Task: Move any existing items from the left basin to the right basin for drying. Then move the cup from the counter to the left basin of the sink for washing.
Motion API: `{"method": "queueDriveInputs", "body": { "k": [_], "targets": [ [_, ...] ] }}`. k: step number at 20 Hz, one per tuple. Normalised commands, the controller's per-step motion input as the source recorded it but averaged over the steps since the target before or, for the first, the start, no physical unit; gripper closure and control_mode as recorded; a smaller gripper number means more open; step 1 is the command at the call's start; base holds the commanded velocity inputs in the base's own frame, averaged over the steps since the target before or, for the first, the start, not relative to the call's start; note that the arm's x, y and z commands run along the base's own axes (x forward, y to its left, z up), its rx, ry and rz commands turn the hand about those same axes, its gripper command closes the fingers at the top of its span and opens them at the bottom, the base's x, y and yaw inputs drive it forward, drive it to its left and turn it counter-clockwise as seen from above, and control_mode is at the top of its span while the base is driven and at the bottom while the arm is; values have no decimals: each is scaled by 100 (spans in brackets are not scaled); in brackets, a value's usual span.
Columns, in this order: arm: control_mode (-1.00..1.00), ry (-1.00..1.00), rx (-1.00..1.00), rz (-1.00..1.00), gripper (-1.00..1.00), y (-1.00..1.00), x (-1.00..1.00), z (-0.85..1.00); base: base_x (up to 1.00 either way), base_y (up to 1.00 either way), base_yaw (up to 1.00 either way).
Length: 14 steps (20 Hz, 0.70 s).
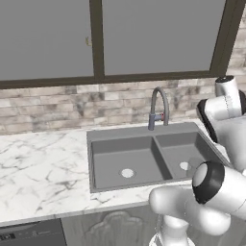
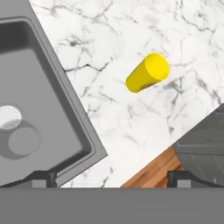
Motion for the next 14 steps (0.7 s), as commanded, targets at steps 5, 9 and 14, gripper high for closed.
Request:
{"method": "queueDriveInputs", "body": {
  "k": [5,9,14],
  "targets": [
    [-100,0,2,3,-100,-75,0,0,0,0,0],
    [-100,0,0,2,-100,-52,-1,0,0,0,0],
    [-100,0,0,17,-100,-26,0,-4,0,0,0]
  ]
}}
